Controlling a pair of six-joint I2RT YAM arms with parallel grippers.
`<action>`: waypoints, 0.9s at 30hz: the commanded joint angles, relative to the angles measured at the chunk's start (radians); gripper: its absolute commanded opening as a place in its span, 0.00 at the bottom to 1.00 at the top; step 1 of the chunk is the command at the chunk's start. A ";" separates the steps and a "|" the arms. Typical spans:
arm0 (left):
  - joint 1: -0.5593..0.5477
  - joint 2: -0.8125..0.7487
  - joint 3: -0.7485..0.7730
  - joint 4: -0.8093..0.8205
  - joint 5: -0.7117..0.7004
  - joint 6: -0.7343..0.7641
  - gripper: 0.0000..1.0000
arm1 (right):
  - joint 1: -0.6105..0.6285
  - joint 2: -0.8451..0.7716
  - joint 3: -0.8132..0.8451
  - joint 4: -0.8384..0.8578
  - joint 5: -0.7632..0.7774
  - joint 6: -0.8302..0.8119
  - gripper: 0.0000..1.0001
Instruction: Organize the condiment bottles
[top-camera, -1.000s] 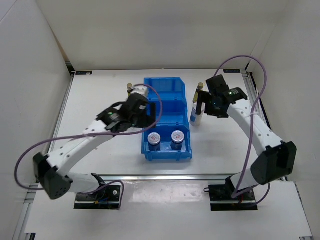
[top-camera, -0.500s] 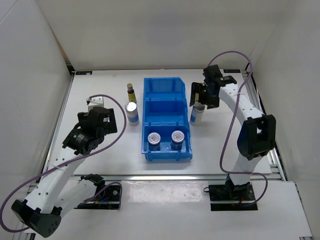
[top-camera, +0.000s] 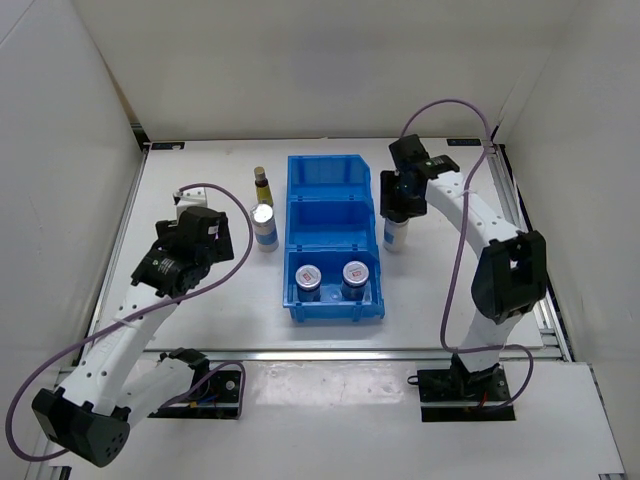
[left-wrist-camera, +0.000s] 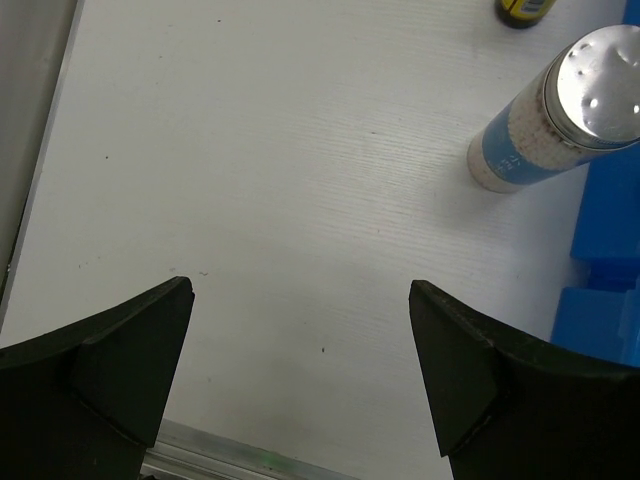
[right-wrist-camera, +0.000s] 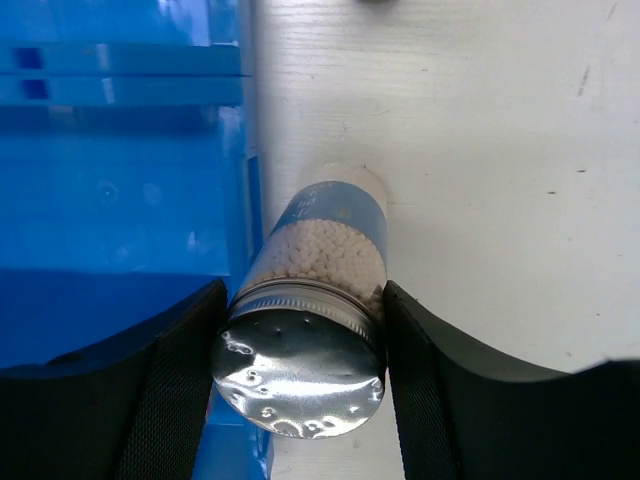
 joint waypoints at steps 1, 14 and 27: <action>0.004 -0.021 0.015 0.013 0.014 0.007 1.00 | 0.038 -0.139 0.076 0.007 0.101 -0.015 0.13; 0.004 -0.012 0.015 0.013 0.014 0.007 1.00 | 0.198 -0.046 0.257 -0.014 0.020 -0.006 0.01; 0.004 0.007 0.015 0.022 0.033 0.007 1.00 | 0.198 0.094 0.170 0.099 -0.033 0.016 0.11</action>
